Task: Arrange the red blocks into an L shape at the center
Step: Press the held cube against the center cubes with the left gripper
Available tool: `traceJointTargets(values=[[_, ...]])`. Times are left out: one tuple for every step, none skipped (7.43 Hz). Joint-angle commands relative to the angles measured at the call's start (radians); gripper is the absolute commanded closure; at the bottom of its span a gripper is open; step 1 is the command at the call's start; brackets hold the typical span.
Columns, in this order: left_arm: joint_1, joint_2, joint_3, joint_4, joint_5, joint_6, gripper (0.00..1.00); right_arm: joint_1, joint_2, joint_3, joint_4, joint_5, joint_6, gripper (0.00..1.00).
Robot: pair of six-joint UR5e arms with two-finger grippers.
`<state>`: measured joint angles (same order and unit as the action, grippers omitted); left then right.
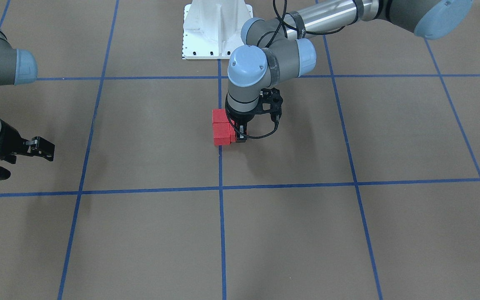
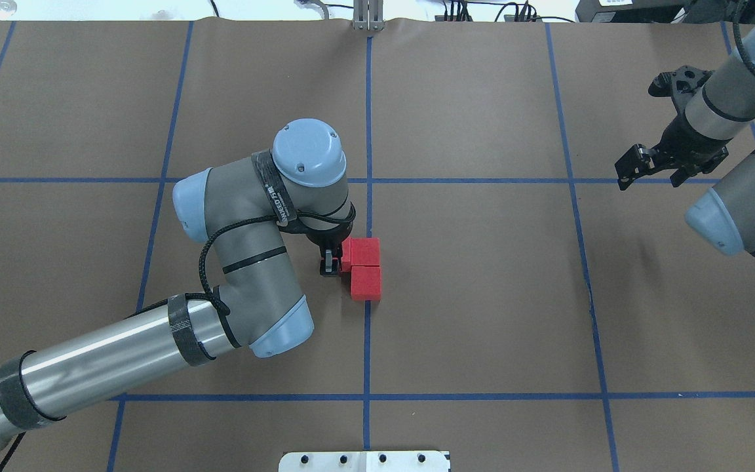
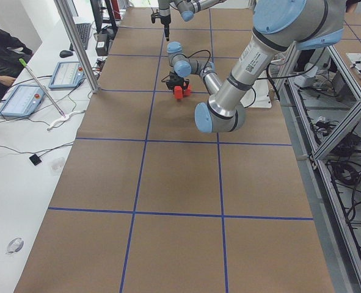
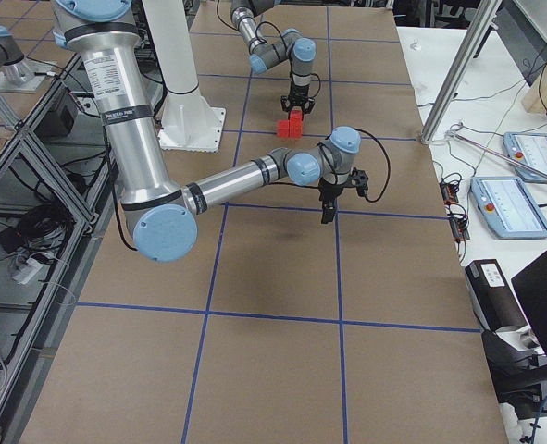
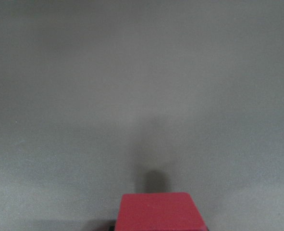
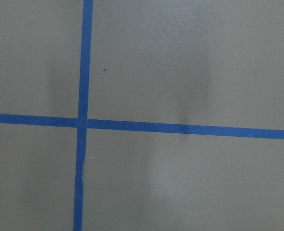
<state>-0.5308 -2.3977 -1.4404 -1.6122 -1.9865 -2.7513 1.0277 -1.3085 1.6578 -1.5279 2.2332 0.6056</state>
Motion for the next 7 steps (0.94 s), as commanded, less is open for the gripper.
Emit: traceJointTargets(values=[[0.003,-0.001,0.0,0.0,0.0,0.001,1.0,0.0,0.0,-0.001,0.0,0.0,0.0,0.0],[0.003,-0.001,0.0,-0.002,0.0,0.001,1.0,0.0,0.0,-0.001,0.0,0.0,0.0,0.0],[0.003,-0.003,0.0,-0.002,0.0,0.004,1.0,0.0,0.0,-0.001,0.0,0.0,0.0,0.0],[0.003,-0.001,0.002,-0.002,0.0,0.007,1.0,0.0,0.0,-0.001,0.0,0.0,0.0,0.0],[0.003,-0.001,0.002,-0.002,0.0,0.01,1.0,0.0,0.0,0.0,0.0,0.0,0.0,0.0],[0.003,-0.001,0.002,-0.008,0.0,0.009,1.0,0.0,0.0,0.0,0.0,0.0,0.0,0.0],[0.003,-0.001,0.002,-0.008,0.0,0.01,1.0,0.0,0.0,0.0,0.0,0.0,0.0,0.0]])
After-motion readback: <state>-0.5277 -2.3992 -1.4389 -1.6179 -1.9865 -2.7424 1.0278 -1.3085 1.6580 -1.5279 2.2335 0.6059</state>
